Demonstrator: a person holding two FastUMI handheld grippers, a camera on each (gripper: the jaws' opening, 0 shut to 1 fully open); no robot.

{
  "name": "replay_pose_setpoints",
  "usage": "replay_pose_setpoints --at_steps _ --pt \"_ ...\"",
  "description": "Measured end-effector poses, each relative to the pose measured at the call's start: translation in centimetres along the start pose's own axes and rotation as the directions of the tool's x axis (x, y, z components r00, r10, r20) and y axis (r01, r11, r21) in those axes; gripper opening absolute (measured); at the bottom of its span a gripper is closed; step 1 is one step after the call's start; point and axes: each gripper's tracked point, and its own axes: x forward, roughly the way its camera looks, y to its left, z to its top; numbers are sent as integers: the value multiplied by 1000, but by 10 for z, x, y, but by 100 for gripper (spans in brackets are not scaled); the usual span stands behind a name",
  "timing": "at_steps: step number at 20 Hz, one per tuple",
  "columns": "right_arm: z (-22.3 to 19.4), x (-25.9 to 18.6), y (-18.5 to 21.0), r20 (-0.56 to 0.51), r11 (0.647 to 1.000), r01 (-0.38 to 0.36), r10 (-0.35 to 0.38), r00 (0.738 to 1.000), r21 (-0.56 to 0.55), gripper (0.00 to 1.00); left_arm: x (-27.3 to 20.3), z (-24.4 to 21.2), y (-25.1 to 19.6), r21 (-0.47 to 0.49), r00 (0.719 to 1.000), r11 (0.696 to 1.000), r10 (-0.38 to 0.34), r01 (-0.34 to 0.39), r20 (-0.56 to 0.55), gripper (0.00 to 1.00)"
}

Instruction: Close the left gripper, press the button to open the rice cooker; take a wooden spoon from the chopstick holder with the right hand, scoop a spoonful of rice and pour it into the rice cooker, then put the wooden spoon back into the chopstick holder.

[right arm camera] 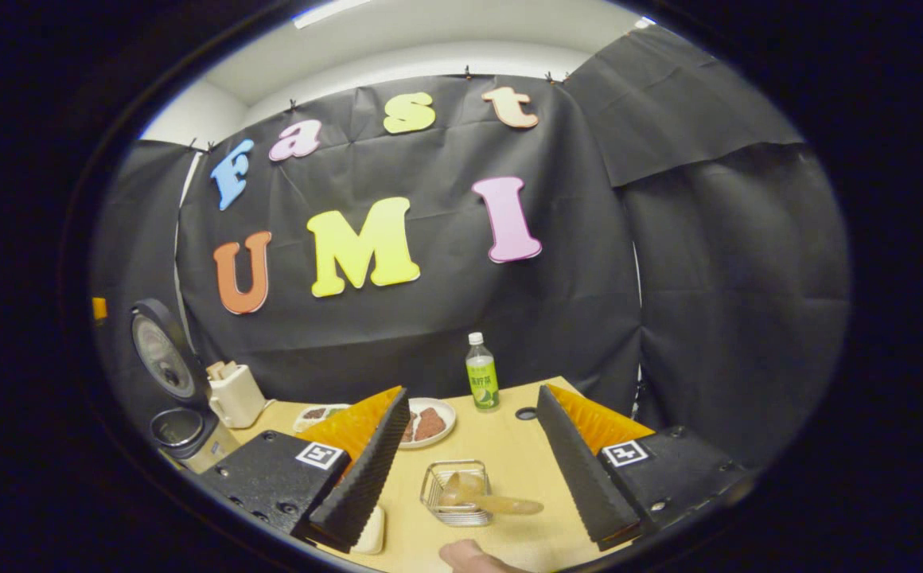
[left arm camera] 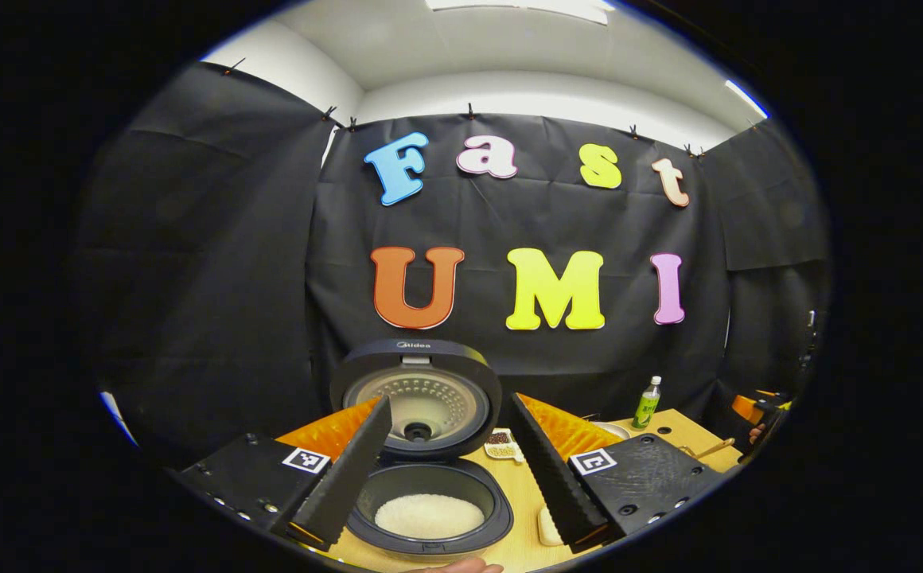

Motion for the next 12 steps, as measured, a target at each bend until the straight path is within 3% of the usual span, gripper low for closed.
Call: replay_pose_setpoints --at_steps 1,2,3,4,10,11,12 --pt "6 -14 3 18 1000 -16 16 1000 21 93 7 4 3 7 1000 1000 7 -7 -1 94" --pt "9 -29 8 32 999 -46 45 998 28 100 13 9 6 14 1000 1000 15 -15 -1 94" --pt "13 -43 11 47 997 -73 72 996 26 93 19 15 11 12 1000 1000 27 -27 3 94" --pt "17 -55 10 57 996 -88 86 995 26 100 24 20 15 1 999 999 36 -36 1 94" --pt "9 -103 -1 19 994 -106 106 994 9 100 70 40 22 -47 999 999 23 -24 -22 94" --pt "9 -108 -3 22 995 -104 104 994 0 92 82 44 27 -59 999 997 39 -40 -16 94" --pt "10 -113 -4 35 994 -108 108 994 -3 92 93 46 30 -72 999 996 43 -44 -18 94"
